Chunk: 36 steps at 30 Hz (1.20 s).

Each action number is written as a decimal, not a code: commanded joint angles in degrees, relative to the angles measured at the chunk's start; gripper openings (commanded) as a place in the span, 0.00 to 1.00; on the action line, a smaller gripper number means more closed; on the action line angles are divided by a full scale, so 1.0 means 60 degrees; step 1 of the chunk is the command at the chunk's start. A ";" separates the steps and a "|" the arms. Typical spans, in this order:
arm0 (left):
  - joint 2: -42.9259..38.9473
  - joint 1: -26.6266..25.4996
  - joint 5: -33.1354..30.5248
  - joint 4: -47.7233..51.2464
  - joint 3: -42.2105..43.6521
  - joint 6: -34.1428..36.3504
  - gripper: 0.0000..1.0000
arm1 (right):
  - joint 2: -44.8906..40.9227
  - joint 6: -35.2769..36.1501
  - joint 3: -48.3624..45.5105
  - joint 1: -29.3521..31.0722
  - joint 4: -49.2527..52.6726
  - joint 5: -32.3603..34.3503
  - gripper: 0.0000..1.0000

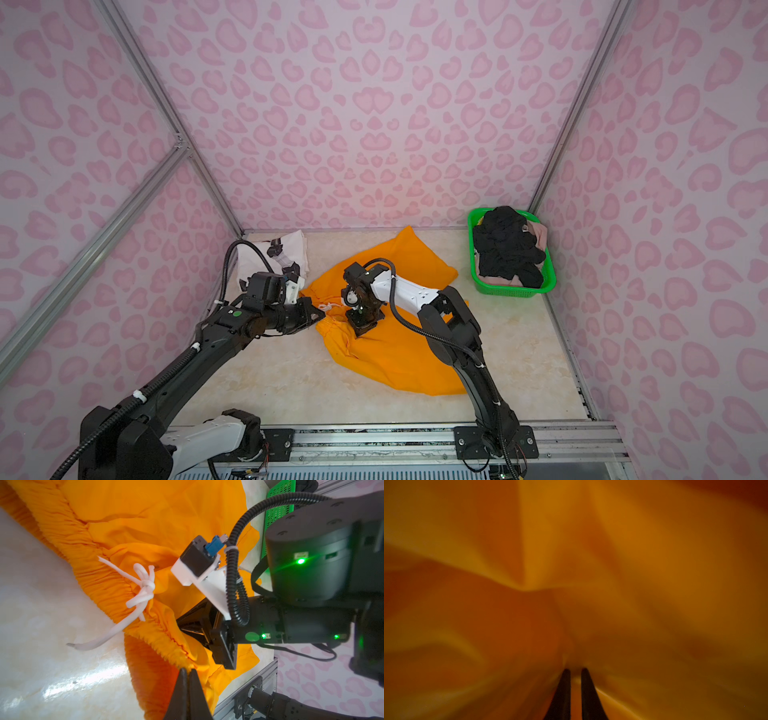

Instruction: Fold and stack the mixed laundry pile

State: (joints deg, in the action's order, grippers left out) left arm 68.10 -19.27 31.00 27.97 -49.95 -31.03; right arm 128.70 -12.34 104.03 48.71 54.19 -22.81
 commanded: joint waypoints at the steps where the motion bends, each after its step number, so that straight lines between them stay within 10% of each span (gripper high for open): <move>1: 0.0270 -0.0195 0.0586 -0.0001 -0.0171 0.0275 0.03 | 0.0218 0.0165 -0.0146 0.0290 0.0065 -0.0733 0.14; 17: 0.0463 -0.1523 0.0256 0.0358 0.2091 -0.0285 0.15 | -0.1031 0.0185 -0.2470 -0.0246 -0.0684 0.0456 0.11; 25: -0.0466 -0.1488 -0.3148 0.0956 0.1649 -0.1504 0.48 | -0.0979 0.0303 -0.2453 -0.0253 -0.0741 0.0483 0.12; 36: 0.1468 -0.0682 -0.3801 -0.0039 0.2096 -0.1733 0.20 | -0.1233 0.0227 -0.2835 -0.0340 -0.0983 0.0450 0.11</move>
State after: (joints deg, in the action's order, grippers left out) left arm 75.59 -23.29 8.29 31.09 -38.26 -41.87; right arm 121.32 -10.94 87.44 46.81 48.34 -21.06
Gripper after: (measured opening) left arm 0.199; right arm 0.114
